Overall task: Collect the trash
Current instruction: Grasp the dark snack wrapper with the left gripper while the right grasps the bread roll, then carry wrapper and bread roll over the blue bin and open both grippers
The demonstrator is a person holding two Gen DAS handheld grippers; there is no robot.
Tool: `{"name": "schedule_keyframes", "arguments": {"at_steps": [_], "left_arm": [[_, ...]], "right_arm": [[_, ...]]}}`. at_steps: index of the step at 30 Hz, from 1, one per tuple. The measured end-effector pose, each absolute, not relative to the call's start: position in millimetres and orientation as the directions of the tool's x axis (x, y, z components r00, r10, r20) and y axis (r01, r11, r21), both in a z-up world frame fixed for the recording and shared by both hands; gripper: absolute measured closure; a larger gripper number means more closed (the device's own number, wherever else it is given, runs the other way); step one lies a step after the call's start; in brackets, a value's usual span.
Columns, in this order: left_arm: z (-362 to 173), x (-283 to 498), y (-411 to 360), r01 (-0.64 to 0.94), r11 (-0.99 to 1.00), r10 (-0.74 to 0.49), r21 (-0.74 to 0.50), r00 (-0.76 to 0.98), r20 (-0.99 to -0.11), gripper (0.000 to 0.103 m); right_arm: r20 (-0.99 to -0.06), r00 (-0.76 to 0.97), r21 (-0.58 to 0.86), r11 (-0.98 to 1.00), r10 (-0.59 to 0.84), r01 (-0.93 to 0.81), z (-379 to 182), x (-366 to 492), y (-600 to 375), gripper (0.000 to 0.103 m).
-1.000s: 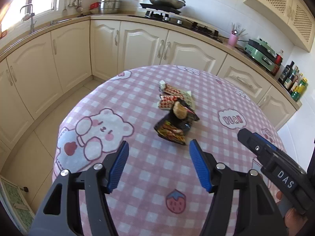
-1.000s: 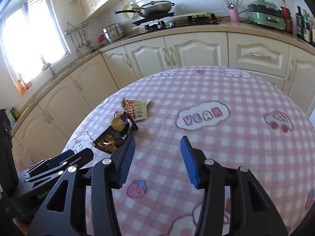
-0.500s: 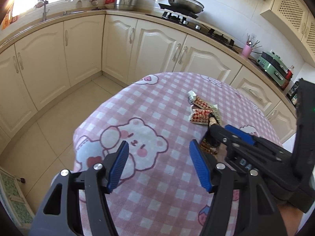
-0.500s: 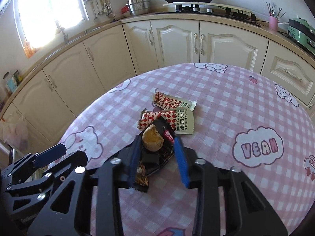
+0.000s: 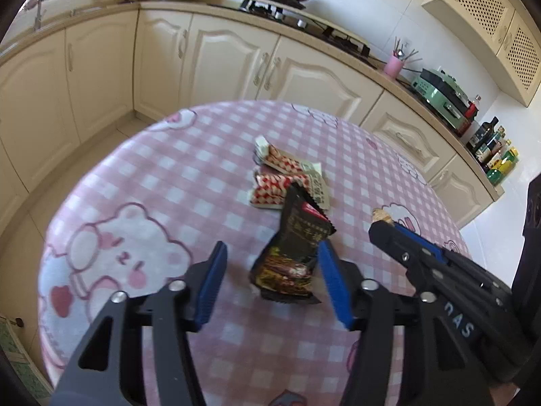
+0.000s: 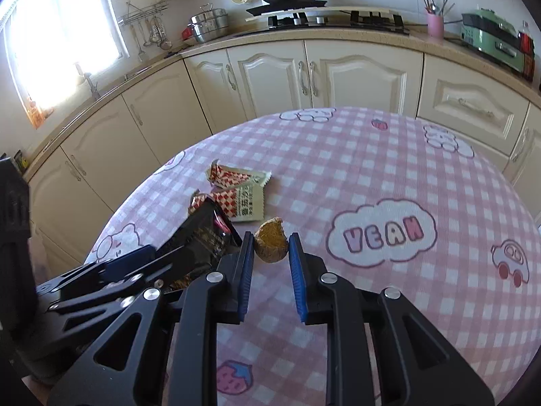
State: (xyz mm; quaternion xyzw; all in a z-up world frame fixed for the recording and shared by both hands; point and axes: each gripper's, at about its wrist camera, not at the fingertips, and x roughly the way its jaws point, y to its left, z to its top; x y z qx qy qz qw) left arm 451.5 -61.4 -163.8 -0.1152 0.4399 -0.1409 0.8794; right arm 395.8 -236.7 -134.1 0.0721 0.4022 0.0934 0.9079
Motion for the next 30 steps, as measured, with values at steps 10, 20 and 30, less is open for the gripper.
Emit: {"name": "schedule_keyframes", "arguments": {"at_steps": [10,20,30], "left_arm": [[-147.4,431.4,-52.1,0.161,0.934,-0.346,-0.319,0.623,-0.701,0.099],[-118.6,383.2,14.9,0.088,0.940,-0.295,-0.329,0.694,-0.657,0.099],[-113.6,323.6,114.8,-0.054,0.945,-0.182,-0.324,0.735,-0.653,0.099]], "right_arm": [[-0.704,0.661,0.227,0.964,0.259,-0.137,-126.3,380.3,-229.5,0.083],[-0.670,0.663,0.231,0.943,0.333,-0.240,-101.9,355.0,-166.5,0.083],[-0.674,0.599,0.224,0.892,0.432,-0.392,-100.5,322.5,-62.6,0.083]]}}
